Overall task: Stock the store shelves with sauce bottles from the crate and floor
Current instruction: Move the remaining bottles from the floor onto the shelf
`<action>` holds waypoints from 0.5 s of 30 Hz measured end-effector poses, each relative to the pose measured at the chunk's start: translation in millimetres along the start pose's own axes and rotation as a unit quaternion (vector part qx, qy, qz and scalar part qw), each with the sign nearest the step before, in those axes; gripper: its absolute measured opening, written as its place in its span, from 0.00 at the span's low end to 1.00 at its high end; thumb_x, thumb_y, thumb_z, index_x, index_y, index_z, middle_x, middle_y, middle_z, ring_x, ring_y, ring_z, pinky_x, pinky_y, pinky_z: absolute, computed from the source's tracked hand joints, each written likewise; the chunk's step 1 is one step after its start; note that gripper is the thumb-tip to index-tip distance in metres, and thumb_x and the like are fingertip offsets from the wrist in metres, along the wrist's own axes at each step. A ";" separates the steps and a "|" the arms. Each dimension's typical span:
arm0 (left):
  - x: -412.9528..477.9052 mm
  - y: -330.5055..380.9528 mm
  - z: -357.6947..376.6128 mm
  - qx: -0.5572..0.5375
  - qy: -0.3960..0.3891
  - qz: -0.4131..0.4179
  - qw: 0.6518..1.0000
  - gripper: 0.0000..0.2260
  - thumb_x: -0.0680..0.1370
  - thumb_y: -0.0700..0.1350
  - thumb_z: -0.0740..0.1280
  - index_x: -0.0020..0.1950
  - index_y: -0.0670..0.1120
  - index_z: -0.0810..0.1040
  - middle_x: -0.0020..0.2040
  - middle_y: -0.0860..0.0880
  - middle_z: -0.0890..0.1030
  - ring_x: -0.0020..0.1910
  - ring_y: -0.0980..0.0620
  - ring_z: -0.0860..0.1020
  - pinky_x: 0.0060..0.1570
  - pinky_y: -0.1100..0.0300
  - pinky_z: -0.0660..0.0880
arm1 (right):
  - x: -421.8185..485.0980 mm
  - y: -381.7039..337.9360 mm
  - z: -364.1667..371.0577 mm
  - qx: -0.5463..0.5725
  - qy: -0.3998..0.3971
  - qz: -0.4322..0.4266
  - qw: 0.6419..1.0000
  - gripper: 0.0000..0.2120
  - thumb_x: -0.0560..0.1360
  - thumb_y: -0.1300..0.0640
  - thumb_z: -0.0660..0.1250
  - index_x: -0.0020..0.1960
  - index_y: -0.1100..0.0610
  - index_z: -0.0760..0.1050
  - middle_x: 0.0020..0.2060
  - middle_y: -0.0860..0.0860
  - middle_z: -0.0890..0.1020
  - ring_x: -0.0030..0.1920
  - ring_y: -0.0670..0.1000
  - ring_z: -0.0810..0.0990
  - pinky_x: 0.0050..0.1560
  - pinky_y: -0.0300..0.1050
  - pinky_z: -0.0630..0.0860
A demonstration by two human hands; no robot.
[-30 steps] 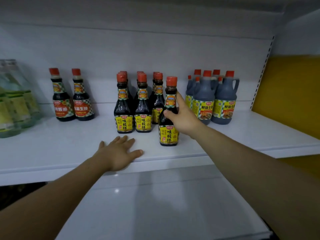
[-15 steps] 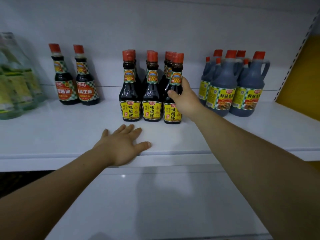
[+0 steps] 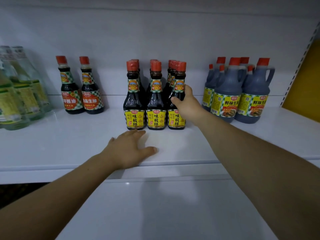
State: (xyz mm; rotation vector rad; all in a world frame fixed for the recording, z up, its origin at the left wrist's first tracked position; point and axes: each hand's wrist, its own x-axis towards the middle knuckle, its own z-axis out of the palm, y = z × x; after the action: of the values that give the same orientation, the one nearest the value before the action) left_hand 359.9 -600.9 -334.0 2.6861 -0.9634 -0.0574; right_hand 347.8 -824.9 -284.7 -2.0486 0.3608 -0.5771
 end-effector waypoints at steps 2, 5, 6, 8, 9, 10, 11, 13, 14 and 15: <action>11.1 5.4 -4.1 -0.058 0.098 0.043 0.993 0.33 0.74 0.64 0.64 0.75 0.53 0.61 0.74 0.51 0.64 0.72 0.48 0.63 0.70 0.48 0.62 | 1.4 -3.5 -2.6 -0.014 -0.005 0.010 1.000 0.26 0.81 0.53 0.60 0.75 0.50 0.53 0.57 0.51 0.74 0.50 0.53 0.75 0.43 0.45 0.71; 28.5 13.4 -9.2 -0.145 0.246 0.061 0.956 0.35 0.71 0.55 0.71 0.74 0.49 0.62 0.71 0.47 0.66 0.69 0.46 0.64 0.67 0.50 0.64 | 2.6 -8.2 -4.8 -0.015 -0.011 0.022 1.000 0.24 0.79 0.54 0.64 0.71 0.52 0.57 0.56 0.52 0.77 0.46 0.51 0.77 0.38 0.44 0.74; 36.4 11.9 -9.3 -0.179 0.278 0.040 0.943 0.37 0.70 0.52 0.73 0.74 0.47 0.60 0.70 0.46 0.66 0.69 0.46 0.63 0.68 0.50 0.63 | 3.9 -9.1 -4.9 -0.014 -0.010 0.021 1.000 0.25 0.78 0.54 0.66 0.70 0.53 0.58 0.56 0.53 0.77 0.48 0.51 0.78 0.41 0.44 0.75; 53.7 4.9 -9.7 -0.255 0.295 -0.016 0.921 0.40 0.67 0.49 0.76 0.73 0.44 0.60 0.68 0.44 0.66 0.68 0.45 0.65 0.69 0.48 0.63 | 7.7 -11.0 -4.8 -0.008 0.001 0.009 1.000 0.30 0.75 0.51 0.70 0.71 0.52 0.58 0.57 0.51 0.77 0.52 0.51 0.78 0.48 0.46 0.75; 61.6 0.8 -9.6 -0.296 0.286 -0.038 0.910 0.41 0.64 0.51 0.77 0.71 0.44 0.61 0.67 0.43 0.67 0.67 0.44 0.68 0.68 0.45 0.66 | 9.2 -12.2 -4.2 -0.002 0.004 0.002 1.000 0.34 0.74 0.50 0.71 0.73 0.51 0.56 0.58 0.50 0.77 0.54 0.51 0.77 0.51 0.47 0.75; 68.4 -2.9 -9.2 -0.337 0.272 -0.053 0.900 0.40 0.63 0.51 0.78 0.68 0.44 0.62 0.65 0.44 0.70 0.64 0.44 0.71 0.65 0.43 0.70 | 10.8 -13.0 -3.0 0.002 0.003 -0.001 1.000 0.38 0.73 0.49 0.72 0.74 0.50 0.53 0.60 0.50 0.76 0.56 0.52 0.77 0.54 0.49 0.75; 72.8 -4.1 -8.9 -0.374 0.251 -0.062 0.891 0.37 0.63 0.49 0.79 0.65 0.46 0.62 0.63 0.45 0.72 0.61 0.45 0.74 0.62 0.43 0.72 | 12.1 -13.5 -1.5 0.004 -0.001 -0.002 1.000 0.42 0.72 0.48 0.73 0.75 0.48 0.50 0.61 0.50 0.76 0.59 0.52 0.76 0.57 0.51 0.75; 79.5 -6.5 -4.8 -0.408 0.224 -0.057 0.883 0.33 0.66 0.43 0.79 0.62 0.48 0.61 0.59 0.48 0.75 0.56 0.48 0.76 0.59 0.49 0.74 | 14.5 -11.5 2.9 -0.006 -0.004 -0.003 1.000 0.45 0.71 0.48 0.74 0.76 0.47 0.46 0.63 0.50 0.75 0.61 0.54 0.75 0.62 0.54 0.74; 81.8 -6.8 -2.1 -0.404 0.229 -0.054 0.884 0.34 0.66 0.43 0.78 0.63 0.48 0.60 0.59 0.49 0.75 0.55 0.49 0.76 0.57 0.52 0.74 | 15.6 -9.7 5.0 -0.013 0.001 -0.006 1.000 0.46 0.71 0.49 0.74 0.76 0.48 0.45 0.63 0.50 0.75 0.61 0.54 0.75 0.62 0.54 0.74; 83.4 -6.9 0.2 -0.389 0.239 -0.060 0.887 0.35 0.66 0.44 0.79 0.64 0.48 0.60 0.59 0.49 0.75 0.55 0.49 0.76 0.56 0.53 0.73 | 16.8 -7.8 6.9 -0.017 0.008 -0.011 1.000 0.46 0.71 0.49 0.74 0.76 0.48 0.45 0.63 0.50 0.75 0.61 0.54 0.76 0.61 0.54 0.75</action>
State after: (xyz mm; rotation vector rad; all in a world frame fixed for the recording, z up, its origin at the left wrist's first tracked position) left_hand 428.9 -648.2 -331.2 1.8682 -0.4669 0.1563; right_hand 365.9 -823.8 -276.8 -2.0837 0.3593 -0.6046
